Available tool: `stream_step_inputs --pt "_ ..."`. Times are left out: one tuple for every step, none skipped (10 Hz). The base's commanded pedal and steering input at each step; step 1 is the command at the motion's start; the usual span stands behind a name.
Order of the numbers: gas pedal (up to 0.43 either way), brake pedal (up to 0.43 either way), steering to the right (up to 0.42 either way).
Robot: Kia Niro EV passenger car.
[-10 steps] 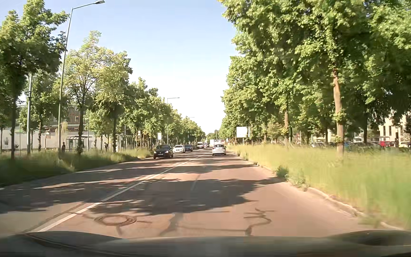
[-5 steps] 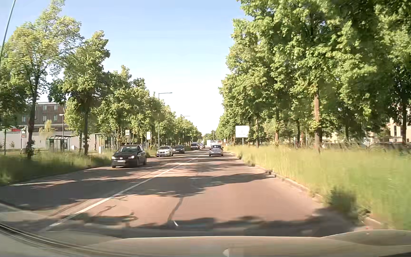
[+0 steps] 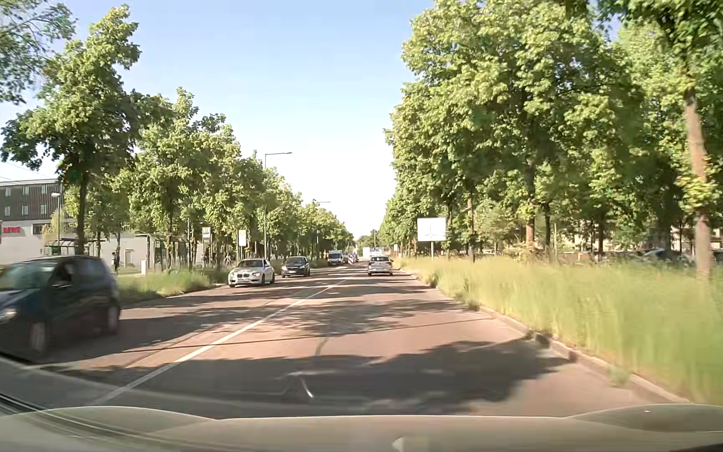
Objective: Follow the waypoints while adhering to traffic rules and regulations
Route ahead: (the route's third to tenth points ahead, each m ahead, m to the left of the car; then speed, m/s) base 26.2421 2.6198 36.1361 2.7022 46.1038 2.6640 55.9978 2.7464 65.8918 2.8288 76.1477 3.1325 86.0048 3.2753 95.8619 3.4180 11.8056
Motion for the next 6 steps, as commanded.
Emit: stream_step_inputs --pt "0.059 0.000 -0.004" --pt "0.059 0.000 -0.004" --pt "0.059 0.000 -0.004" --pt "0.059 0.000 -0.004" --pt "0.067 0.000 -0.005" --pt "0.079 0.000 -0.005"
